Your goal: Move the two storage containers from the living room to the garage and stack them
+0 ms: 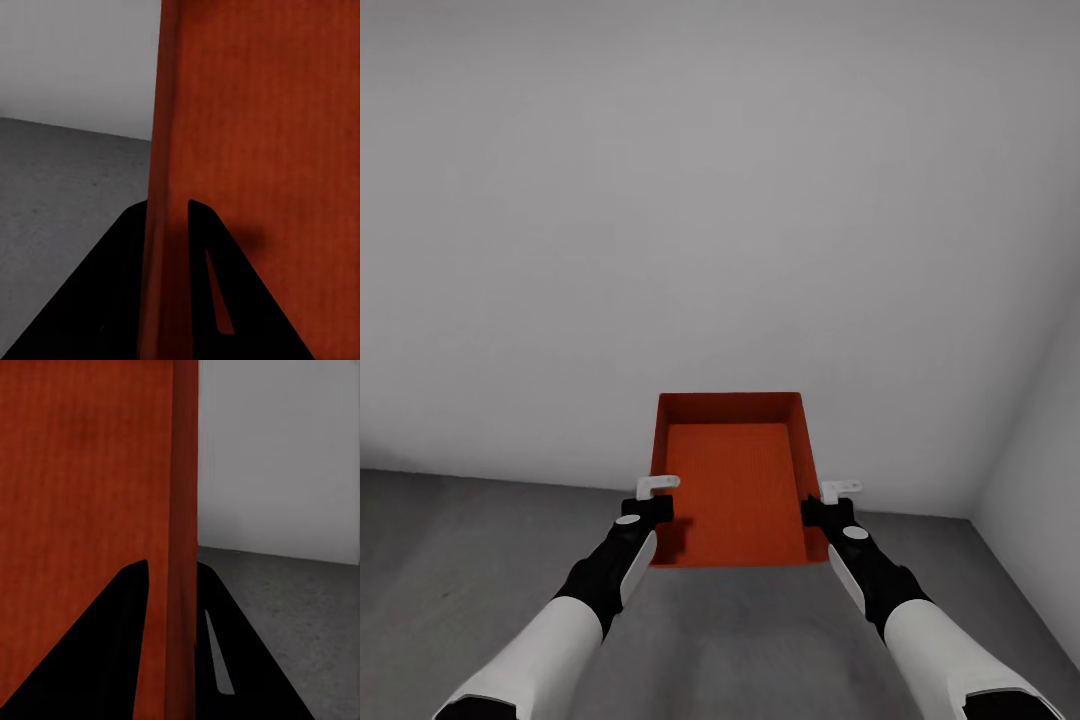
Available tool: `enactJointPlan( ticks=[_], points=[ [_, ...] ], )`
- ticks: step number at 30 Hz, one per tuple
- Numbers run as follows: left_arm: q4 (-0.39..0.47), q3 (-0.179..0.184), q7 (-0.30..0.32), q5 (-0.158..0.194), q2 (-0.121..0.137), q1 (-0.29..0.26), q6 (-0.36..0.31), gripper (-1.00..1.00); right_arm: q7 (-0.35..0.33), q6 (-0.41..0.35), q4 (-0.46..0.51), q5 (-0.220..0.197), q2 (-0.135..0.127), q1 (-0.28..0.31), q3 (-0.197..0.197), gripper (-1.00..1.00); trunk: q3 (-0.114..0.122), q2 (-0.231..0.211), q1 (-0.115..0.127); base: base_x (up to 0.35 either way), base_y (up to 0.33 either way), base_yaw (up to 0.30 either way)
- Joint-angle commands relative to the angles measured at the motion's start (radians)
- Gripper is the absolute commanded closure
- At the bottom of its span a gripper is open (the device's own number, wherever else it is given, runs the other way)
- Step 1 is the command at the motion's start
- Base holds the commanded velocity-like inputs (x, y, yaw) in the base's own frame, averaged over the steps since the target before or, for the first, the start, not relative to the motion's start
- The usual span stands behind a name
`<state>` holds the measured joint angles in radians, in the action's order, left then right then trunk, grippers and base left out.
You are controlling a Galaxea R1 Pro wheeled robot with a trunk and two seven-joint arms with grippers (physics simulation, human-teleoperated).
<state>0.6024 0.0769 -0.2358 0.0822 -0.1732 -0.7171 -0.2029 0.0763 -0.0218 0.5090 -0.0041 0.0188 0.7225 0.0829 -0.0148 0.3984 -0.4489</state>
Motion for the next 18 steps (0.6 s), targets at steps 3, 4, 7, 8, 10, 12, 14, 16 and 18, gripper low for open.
enactJointPlan(
  ticks=[3,4,7,8,10,12,14,16,18],
  points=[
    [0.054,0.003,-0.008,0.01,0.0,-0.001,-0.004,1.0,0.005,-0.002,-0.001,0.0,0.0,0.0,0.0,1.0,-0.002,0.002,-0.001,0.321,0.115,0.0],
    [0.054,0.003,-0.008,0.01,0.0,-0.001,-0.004,1.0,0.005,-0.002,-0.001,0.0,0.0,0.0,0.0,1.0,-0.002,0.002,-0.001,0.321,0.113,0.0],
    [0.054,0.003,-0.008,0.01,0.0,-0.001,-0.004,1.0,0.005,-0.002,-0.001,0.0,0.0,0.0,0.0,1.0,-0.002,0.002,-0.001,0.321,0.111,0.0],
    [0.054,0.003,-0.008,0.01,0.0,-0.001,-0.004,1.0,0.005,-0.002,-0.001,0.0,0.0,0.0,0.0,1.0,-0.002,0.002,-0.001,0.321,0.11,0.0],
    [0.054,0.003,-0.008,0.01,0.0,-0.001,-0.004,1.0,0.005,-0.002,-0.001,0.0,0.0,0.0,0.0,1.0,-0.002,0.002,-0.001,0.321,0.103,0.0],
    [0.054,0.003,-0.008,0.01,0.0,-0.001,-0.004,1.0,0.005,-0.002,-0.001,0.0,0.0,0.0,-0.001,1.0,-0.002,0.002,-0.001,0.321,0.056,0.0],
    [0.055,0.003,-0.008,0.01,0.001,-0.001,-0.004,1.0,0.005,-0.002,-0.002,0.0,0.0,0.0,-0.001,1.0,-0.002,0.002,-0.001,0.299,0.02,-0.087],
    [0.055,0.003,-0.008,0.01,0.001,-0.001,-0.004,1.0,0.005,-0.003,-0.002,0.0,0.001,0.0,0.0,1.0,-0.002,0.002,-0.001,0.161,0.006,-0.198],
    [0.056,0.003,-0.008,0.01,0.001,-0.001,-0.004,1.0,0.005,-0.003,-0.003,0.0,0.001,0.0,0.0,1.0,-0.002,0.002,-0.001,0.061,0.002,-0.164]
  ],
)
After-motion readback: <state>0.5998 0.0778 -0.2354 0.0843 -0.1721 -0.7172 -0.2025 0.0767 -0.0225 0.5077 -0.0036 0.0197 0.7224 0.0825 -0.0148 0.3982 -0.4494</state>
